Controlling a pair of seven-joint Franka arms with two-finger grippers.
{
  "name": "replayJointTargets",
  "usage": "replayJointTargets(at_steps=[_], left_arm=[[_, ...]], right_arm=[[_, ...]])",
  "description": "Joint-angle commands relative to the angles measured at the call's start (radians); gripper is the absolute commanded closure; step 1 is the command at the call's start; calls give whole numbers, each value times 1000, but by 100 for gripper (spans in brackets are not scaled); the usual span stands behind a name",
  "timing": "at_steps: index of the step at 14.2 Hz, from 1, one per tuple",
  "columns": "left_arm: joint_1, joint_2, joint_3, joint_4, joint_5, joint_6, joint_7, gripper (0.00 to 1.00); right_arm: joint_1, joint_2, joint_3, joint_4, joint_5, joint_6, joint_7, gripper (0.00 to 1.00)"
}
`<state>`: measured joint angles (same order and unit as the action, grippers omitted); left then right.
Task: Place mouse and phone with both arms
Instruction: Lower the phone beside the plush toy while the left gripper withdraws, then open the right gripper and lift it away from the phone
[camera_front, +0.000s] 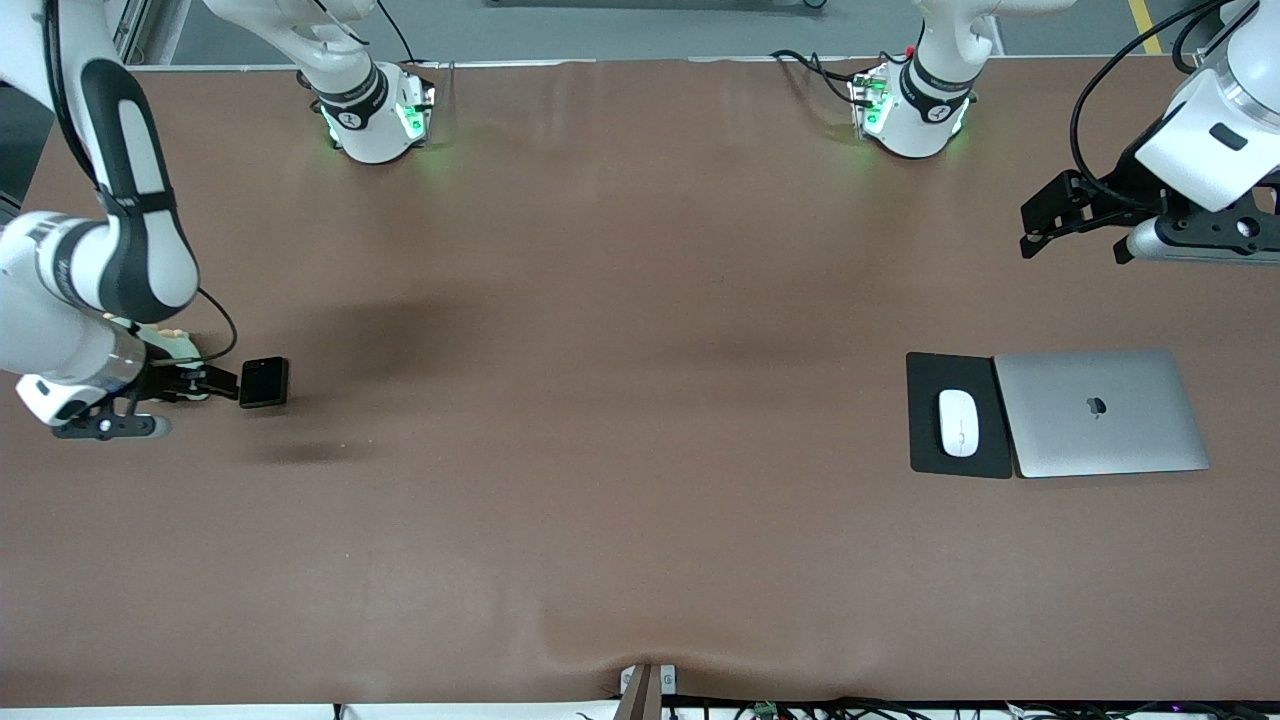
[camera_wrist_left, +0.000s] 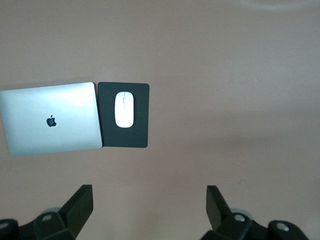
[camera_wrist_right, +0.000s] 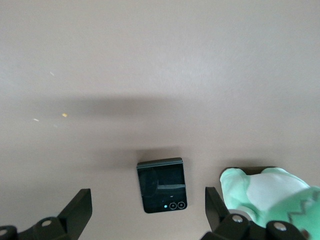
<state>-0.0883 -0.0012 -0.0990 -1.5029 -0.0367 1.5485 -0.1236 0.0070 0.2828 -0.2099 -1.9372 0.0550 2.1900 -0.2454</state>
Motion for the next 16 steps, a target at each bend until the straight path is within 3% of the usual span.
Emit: replayJointTargets(at_steps=[1, 8, 10, 12, 16], left_arm=[[-4, -5, 10, 18, -8, -18, -14, 0], [10, 6, 16, 20, -3, -10, -13, 0], [9, 4, 10, 20, -3, -11, -13, 0], [2, 4, 9, 20, -3, -10, -13, 0], [4, 3, 9, 20, -3, -10, -13, 0]], right_arm=[[8, -65, 9, 61, -6, -112, 34, 0], [37, -99, 7, 394, -23, -579, 113, 0], [42, -164, 10, 399, -27, -602, 124, 0], [42, -230, 14, 338, -64, -592, 124, 0], [80, -238, 14, 334, -96, -595, 129, 0]])
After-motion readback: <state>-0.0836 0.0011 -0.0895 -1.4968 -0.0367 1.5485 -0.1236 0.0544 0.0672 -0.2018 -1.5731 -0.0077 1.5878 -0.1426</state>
